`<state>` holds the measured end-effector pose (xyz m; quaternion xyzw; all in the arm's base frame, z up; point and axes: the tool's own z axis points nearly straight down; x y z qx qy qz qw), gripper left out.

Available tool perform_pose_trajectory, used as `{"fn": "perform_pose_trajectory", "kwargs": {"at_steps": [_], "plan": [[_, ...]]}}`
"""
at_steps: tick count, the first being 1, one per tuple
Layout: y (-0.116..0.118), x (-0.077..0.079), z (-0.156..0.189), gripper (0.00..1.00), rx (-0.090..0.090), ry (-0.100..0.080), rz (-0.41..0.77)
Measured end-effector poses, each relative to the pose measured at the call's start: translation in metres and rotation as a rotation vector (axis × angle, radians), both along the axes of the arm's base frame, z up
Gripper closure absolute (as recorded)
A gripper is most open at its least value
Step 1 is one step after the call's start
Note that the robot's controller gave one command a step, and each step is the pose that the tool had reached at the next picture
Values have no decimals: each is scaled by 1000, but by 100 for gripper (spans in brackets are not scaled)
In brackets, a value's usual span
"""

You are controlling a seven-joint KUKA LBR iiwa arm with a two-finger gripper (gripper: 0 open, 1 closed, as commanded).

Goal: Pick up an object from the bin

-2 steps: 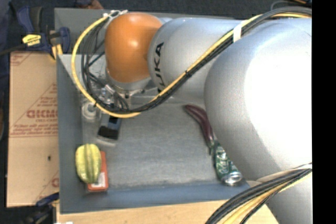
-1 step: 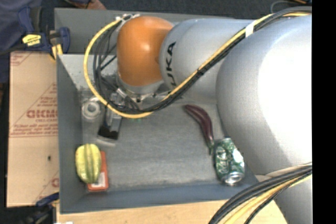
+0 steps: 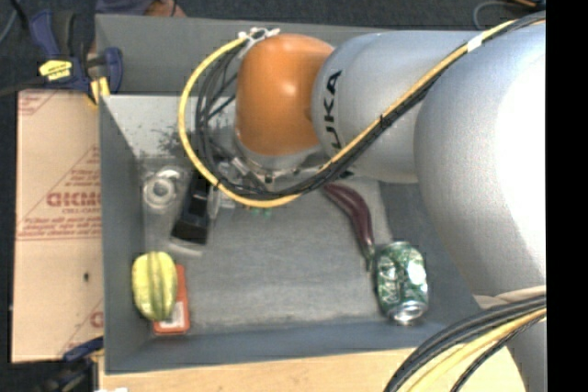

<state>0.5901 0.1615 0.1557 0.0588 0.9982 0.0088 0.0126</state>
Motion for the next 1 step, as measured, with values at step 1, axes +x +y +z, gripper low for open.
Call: {"fn": "perform_pose_trajectory", "kwargs": {"at_steps": [1], "plan": [[18,18,-42,100,-7,17,-130]]}}
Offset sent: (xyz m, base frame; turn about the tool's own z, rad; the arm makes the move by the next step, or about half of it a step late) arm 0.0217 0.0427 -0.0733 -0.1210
